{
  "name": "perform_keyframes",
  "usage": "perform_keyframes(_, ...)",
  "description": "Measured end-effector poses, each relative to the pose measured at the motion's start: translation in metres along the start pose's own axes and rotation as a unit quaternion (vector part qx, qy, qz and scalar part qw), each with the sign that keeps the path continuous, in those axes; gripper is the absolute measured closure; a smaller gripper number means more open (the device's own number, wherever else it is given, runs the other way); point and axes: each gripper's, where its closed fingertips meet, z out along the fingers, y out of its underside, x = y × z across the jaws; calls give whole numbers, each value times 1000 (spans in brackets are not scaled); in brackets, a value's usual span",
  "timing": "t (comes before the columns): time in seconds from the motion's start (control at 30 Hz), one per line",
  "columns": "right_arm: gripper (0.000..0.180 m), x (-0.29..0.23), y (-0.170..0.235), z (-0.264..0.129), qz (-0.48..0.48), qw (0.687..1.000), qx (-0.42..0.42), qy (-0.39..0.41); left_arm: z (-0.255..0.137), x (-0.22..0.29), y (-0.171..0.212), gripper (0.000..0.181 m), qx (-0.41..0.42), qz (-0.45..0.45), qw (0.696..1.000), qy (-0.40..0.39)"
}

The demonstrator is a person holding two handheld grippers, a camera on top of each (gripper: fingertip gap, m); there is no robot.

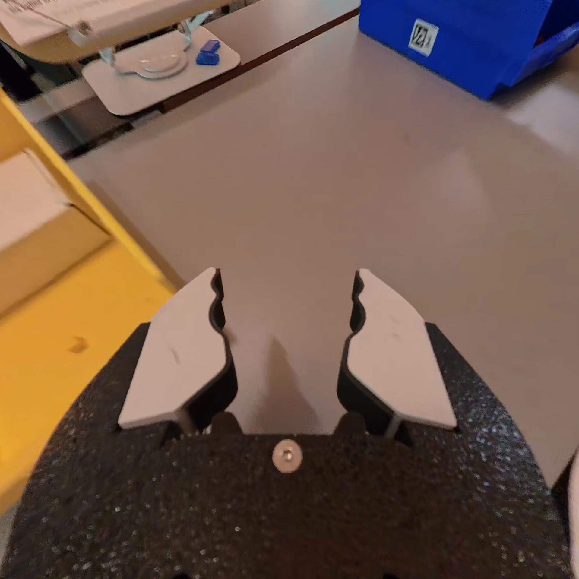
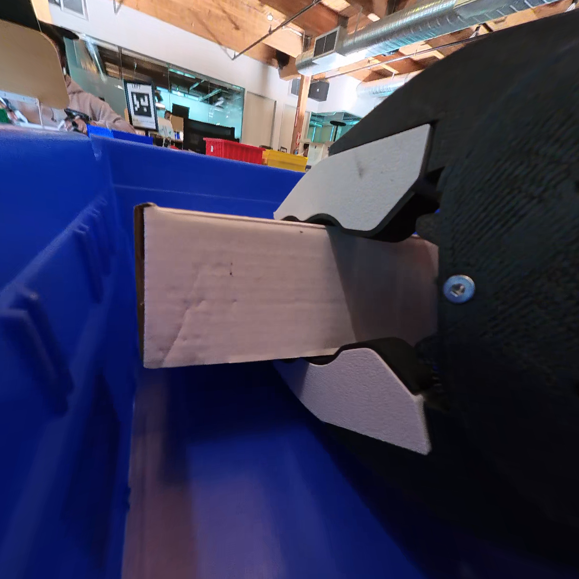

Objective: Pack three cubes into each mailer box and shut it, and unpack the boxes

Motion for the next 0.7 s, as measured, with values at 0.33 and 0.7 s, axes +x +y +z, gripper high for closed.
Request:
perform_keyframes(0.33,89,-22,-10,-21,120,979,20,-166,-15,-154,-12,80,-128,133,981,-57)
perform_keyframes(0.7,80,-22,-18,-100,230,961,33,-153,65,-264,3,72,-307,310,899,24)
